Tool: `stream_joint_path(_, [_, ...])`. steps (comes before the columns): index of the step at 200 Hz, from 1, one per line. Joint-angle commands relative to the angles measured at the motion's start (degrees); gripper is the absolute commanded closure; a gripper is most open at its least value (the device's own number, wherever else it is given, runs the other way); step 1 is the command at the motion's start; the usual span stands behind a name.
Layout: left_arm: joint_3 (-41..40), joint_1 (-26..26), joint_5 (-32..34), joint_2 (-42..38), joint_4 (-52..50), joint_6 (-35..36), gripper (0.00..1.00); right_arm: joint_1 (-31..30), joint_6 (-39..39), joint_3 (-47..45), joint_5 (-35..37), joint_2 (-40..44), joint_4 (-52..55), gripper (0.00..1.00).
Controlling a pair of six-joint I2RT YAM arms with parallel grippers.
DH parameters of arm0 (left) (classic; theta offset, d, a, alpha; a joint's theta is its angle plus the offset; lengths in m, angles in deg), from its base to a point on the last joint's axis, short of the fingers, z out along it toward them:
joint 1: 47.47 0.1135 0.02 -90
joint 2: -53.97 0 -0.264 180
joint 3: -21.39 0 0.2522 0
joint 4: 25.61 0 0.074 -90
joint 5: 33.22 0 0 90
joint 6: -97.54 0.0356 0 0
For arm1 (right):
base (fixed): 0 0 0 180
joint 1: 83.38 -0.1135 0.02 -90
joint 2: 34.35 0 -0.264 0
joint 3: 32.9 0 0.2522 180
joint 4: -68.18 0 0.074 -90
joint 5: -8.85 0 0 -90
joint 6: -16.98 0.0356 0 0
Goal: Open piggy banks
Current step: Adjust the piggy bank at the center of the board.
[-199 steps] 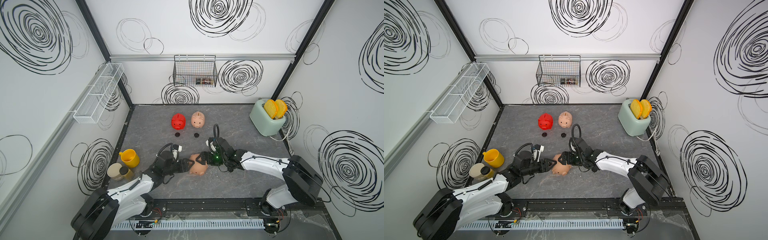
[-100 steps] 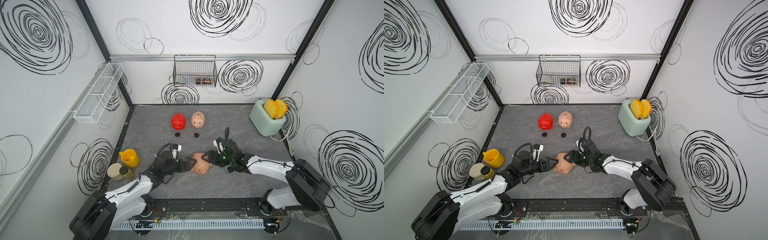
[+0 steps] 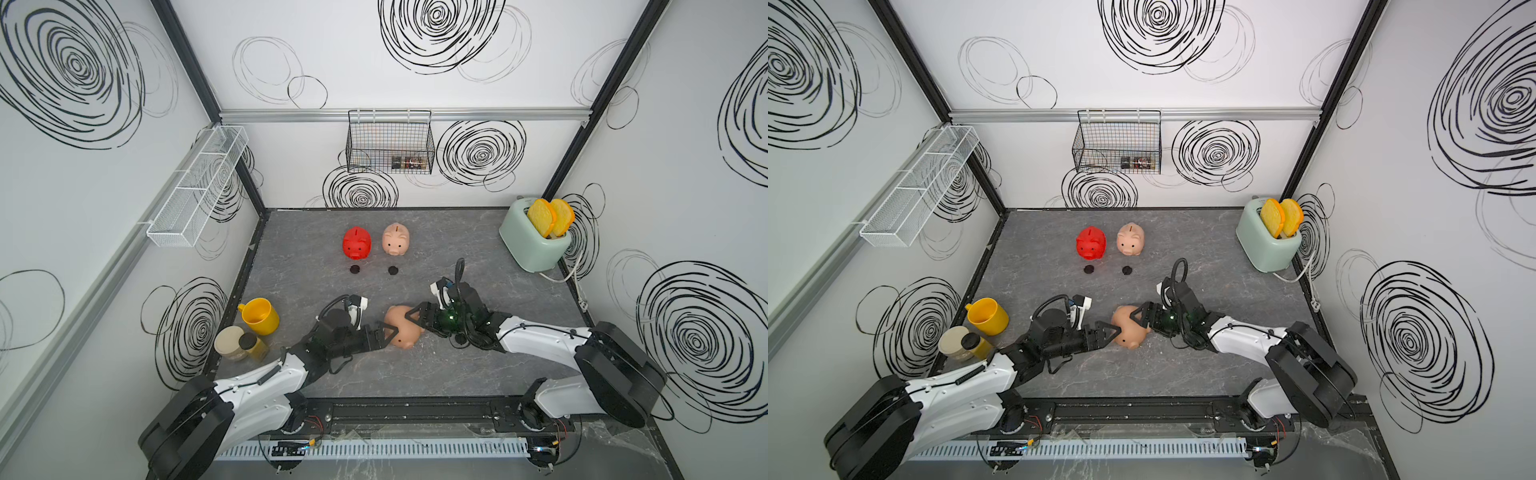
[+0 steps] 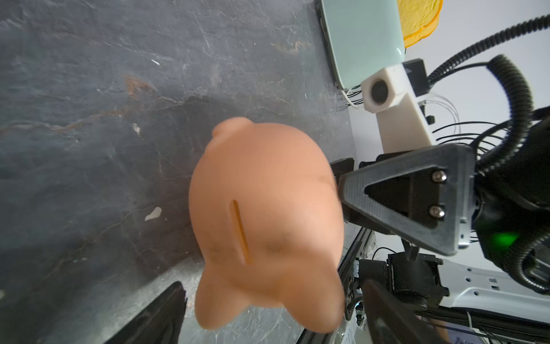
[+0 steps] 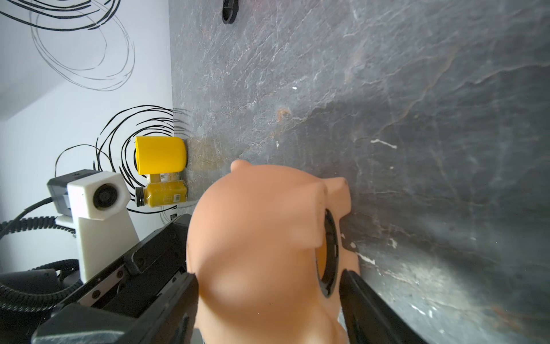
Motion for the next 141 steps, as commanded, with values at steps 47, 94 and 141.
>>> stream_joint_path(47, [-1.92,-1.33,3.57,0.5,3.4,-4.72,0.04,-0.05,0.78,-2.62,3.11,-1.09,8.0,0.22])
stream_joint_path(94, [-2.93,-1.63,3.3,2.35,7.12,-6.94,0.04,-0.08,0.7,-2.46,3.06,-1.35,7.9,0.23])
stream_joint_path(141, [-3.04,-2.15,3.02,3.63,9.33,-8.48,0.04,-0.15,0.69,-2.28,3.13,-1.61,7.83,0.23])
